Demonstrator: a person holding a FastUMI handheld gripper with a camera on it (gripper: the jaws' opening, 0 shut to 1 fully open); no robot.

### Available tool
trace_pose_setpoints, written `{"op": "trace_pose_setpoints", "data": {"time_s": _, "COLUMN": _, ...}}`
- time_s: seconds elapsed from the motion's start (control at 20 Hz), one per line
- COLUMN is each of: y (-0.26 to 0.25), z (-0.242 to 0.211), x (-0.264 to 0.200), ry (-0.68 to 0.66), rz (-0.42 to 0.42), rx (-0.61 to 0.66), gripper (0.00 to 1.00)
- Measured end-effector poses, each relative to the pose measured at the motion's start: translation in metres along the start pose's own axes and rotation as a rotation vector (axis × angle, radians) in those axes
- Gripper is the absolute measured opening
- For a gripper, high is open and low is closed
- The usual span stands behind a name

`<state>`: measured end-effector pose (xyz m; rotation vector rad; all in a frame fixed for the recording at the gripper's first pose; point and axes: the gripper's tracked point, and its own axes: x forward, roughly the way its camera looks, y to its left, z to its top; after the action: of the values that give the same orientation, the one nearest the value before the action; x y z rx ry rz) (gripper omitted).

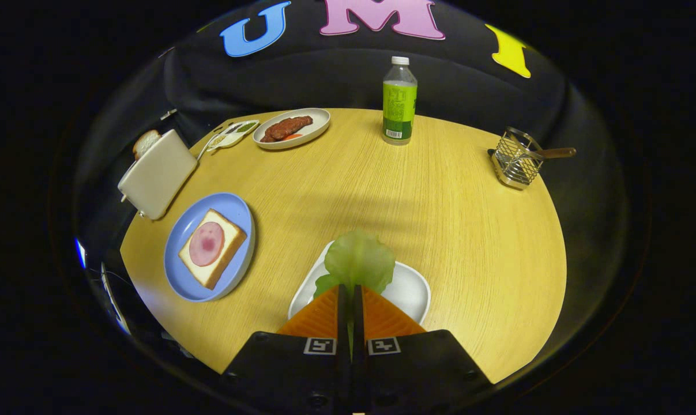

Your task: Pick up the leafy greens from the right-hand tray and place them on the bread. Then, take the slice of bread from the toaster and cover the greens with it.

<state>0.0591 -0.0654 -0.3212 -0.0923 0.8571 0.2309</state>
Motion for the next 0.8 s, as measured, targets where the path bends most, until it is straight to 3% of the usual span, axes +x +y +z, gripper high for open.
{"op": "trace_pose_setpoints", "data": {"time_s": 0.25, "y": 0.020, "z": 0.027, "x": -0.039, "ry": -0.060, "rz": 0.010, "rx": 0.043, "gripper": 0.05}}
{"op": "trace_pose_setpoints", "data": {"time_s": 0.45, "y": 0.062, "z": 0.058, "x": -0.055, "ry": -0.092, "rz": 0.071, "rx": 0.022, "gripper": 0.05}}
{"op": "trace_pose_setpoints", "data": {"time_s": 0.8, "y": 0.155, "z": 0.081, "x": -0.027, "ry": -0.087, "rz": 0.174, "rx": -0.080, "gripper": 0.05}}
